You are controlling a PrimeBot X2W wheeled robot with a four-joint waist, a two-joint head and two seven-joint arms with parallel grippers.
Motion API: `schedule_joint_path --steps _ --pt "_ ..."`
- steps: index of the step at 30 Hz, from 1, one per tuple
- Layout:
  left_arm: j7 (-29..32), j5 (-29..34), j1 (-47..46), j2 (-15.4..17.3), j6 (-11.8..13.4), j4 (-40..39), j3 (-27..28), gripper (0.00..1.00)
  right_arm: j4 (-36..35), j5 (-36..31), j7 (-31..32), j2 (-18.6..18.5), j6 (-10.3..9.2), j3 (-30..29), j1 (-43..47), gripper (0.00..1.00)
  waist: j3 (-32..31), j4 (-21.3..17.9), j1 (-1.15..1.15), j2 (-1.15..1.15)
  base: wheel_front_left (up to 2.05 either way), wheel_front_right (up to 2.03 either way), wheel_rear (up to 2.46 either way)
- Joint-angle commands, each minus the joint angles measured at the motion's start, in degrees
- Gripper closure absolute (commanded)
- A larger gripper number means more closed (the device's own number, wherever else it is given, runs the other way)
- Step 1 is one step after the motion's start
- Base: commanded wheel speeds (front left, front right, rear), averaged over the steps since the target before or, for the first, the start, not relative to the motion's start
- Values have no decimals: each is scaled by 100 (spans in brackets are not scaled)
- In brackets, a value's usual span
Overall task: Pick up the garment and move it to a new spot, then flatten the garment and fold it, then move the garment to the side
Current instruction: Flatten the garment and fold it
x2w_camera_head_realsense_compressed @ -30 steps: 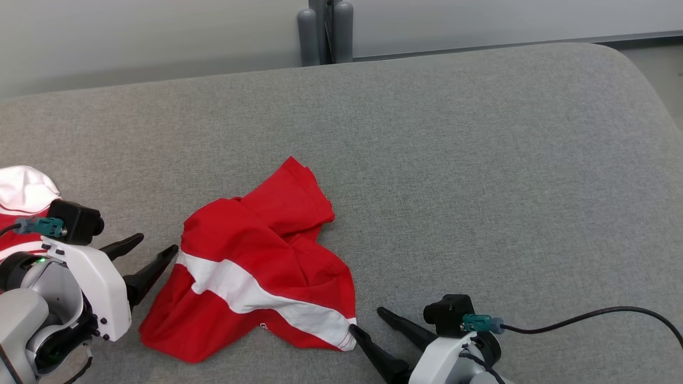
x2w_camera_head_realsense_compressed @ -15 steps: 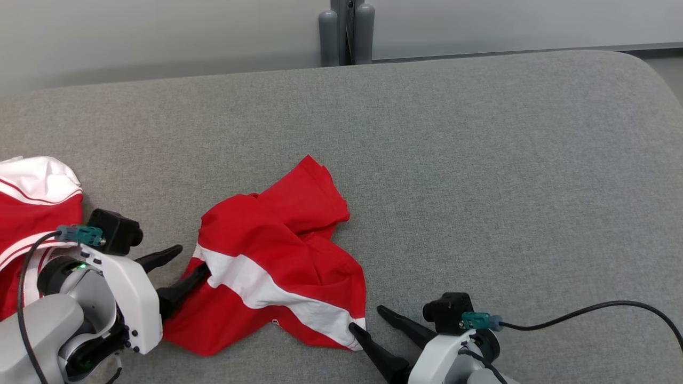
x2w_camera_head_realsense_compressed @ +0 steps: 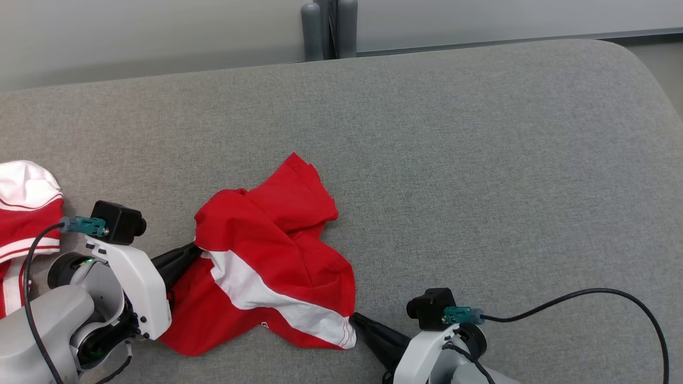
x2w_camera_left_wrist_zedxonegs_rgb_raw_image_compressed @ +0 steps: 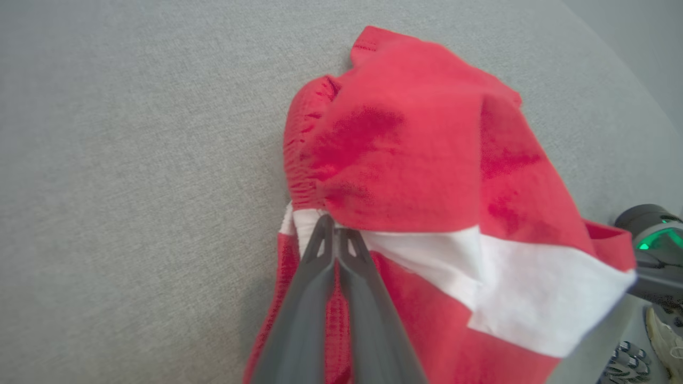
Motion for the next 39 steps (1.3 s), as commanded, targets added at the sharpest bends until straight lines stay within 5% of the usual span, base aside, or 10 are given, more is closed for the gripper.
schedule_joint_path --steps 1,18,27,39 --pt "-79 9 -115 59 -7 15 -18 100 86 67 -48 -26 1 62 1 100 -15 19 0 0 0 0 0" --pt "-809 243 -218 325 -7 -396 -147 100 -290 527 -467 -361 1 -144 -164 100 -291 233 0 0 0 0 0" --pt "-1100 325 -421 511 -7 -581 -152 100 -806 934 -513 -633 1 -770 -146 100 -386 266 0 0 0 0 0" --pt "-1152 599 -1647 344 -7 -470 -3 100 -1297 1206 -369 -1209 1 -1168 -1414 100 -216 297 0 0 0 0 0"
